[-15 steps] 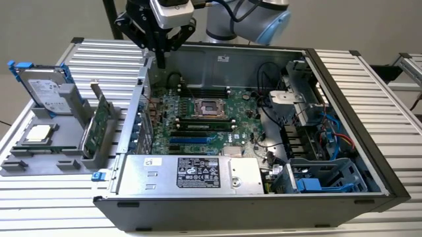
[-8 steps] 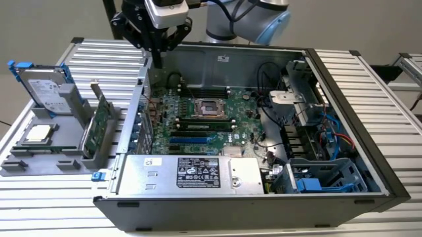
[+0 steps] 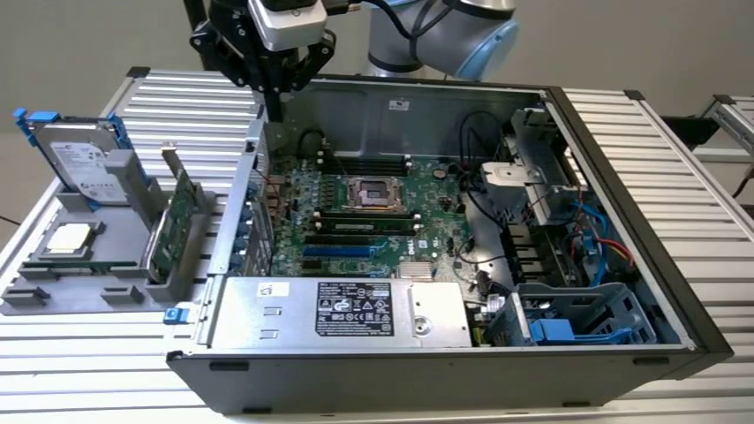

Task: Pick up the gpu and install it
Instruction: 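Reach for the gpu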

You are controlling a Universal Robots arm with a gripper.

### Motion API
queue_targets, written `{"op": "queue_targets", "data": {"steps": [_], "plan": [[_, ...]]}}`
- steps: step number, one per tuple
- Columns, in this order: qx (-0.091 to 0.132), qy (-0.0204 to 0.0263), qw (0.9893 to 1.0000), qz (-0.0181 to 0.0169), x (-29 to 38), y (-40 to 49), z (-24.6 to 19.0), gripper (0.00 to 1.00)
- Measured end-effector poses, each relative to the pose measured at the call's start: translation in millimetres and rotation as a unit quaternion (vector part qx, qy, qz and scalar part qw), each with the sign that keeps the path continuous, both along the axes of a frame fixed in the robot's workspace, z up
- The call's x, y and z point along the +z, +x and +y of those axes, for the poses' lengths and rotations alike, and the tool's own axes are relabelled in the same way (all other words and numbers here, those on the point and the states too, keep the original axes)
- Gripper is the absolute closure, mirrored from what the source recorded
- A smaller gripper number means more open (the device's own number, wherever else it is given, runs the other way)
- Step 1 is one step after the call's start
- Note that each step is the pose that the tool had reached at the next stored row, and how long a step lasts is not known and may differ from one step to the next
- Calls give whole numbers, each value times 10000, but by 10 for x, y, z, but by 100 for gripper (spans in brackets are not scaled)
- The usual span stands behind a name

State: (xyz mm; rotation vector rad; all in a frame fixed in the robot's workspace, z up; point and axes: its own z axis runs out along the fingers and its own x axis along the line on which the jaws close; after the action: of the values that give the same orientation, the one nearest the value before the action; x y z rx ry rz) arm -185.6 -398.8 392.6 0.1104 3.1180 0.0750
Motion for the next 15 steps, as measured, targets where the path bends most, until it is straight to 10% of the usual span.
{"op": "queue_targets", "data": {"steps": [15], "plan": [[0,0,10000,0,0,-116,0,100]]}}
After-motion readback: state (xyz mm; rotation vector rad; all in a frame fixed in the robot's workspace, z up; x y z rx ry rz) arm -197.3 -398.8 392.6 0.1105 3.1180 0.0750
